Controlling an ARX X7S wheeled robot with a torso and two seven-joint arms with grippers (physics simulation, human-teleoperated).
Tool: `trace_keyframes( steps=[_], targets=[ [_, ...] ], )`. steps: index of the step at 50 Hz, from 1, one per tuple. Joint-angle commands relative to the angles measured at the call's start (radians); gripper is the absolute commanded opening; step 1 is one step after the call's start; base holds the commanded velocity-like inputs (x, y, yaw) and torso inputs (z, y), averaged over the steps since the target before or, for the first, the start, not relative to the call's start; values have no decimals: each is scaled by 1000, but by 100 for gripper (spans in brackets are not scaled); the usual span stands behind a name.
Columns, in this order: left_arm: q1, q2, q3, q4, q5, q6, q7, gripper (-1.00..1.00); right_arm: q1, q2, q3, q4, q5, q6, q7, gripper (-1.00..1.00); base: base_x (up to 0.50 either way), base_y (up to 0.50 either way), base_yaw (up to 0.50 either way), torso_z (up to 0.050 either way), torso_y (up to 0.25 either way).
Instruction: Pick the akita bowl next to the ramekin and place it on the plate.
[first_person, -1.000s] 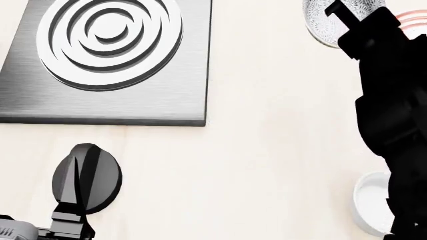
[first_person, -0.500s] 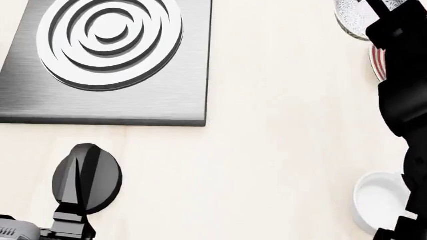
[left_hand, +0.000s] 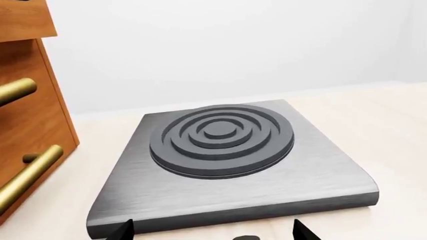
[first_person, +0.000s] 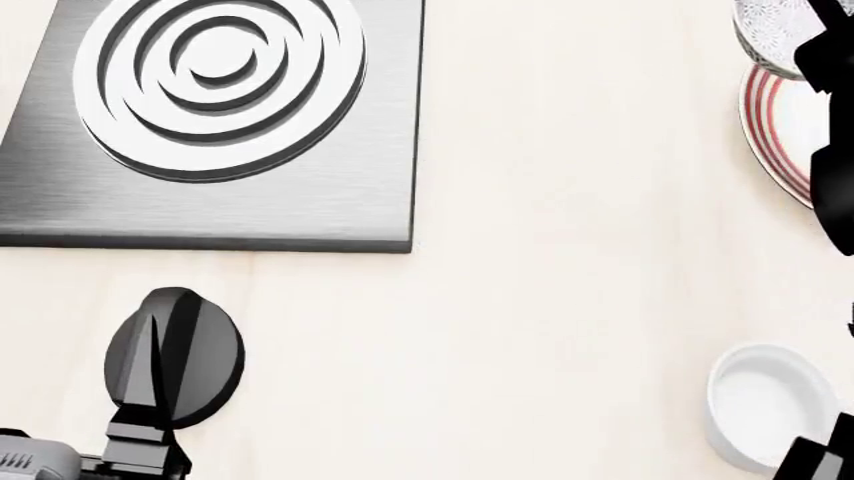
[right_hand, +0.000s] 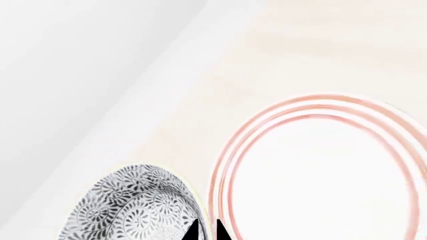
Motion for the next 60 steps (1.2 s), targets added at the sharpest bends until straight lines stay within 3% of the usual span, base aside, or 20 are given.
trace_keyframes(
  steps=[1, 60],
  targets=[
    [0, 18, -25, 0, 10, -3, 20, 100, 14, -1, 29, 12, -26, -10, -19, -100, 0, 0, 0, 0, 10],
    [8, 3, -14, -12, 5, 17, 10, 100, 12, 63, 46, 48, -57, -43, 21, -100, 0, 0, 0, 0, 0]
  ],
)
